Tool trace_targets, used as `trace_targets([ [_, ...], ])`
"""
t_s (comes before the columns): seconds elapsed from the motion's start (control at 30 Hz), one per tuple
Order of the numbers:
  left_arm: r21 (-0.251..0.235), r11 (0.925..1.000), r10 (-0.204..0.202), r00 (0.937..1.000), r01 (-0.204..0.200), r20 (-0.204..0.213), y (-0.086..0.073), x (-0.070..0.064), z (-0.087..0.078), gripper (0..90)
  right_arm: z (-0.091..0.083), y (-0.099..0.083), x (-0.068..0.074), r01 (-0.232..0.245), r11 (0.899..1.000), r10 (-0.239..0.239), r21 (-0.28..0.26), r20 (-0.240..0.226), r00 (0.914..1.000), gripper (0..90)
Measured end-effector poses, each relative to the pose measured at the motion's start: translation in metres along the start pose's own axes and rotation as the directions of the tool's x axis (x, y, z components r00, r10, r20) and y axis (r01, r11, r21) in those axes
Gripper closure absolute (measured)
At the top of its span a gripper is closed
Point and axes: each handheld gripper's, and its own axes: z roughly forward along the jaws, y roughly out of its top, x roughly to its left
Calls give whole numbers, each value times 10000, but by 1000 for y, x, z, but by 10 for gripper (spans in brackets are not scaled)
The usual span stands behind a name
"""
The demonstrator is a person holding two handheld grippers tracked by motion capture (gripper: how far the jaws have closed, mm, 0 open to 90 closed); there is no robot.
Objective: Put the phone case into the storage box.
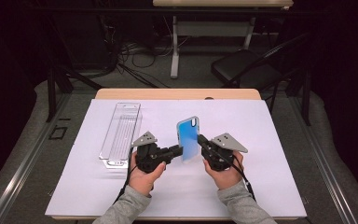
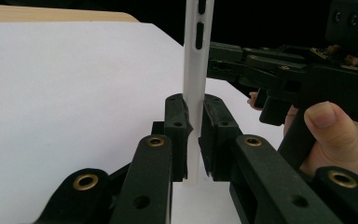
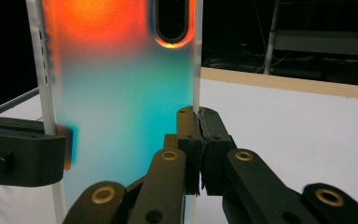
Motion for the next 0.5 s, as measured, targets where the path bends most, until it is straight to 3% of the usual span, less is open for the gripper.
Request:
trace_targets([
  [0.5, -84, 10000, 49, 9999, -50, -112, 0, -1, -1, 822, 0, -1, 1, -3, 10000, 3, -13, -10, 10000, 872],
])
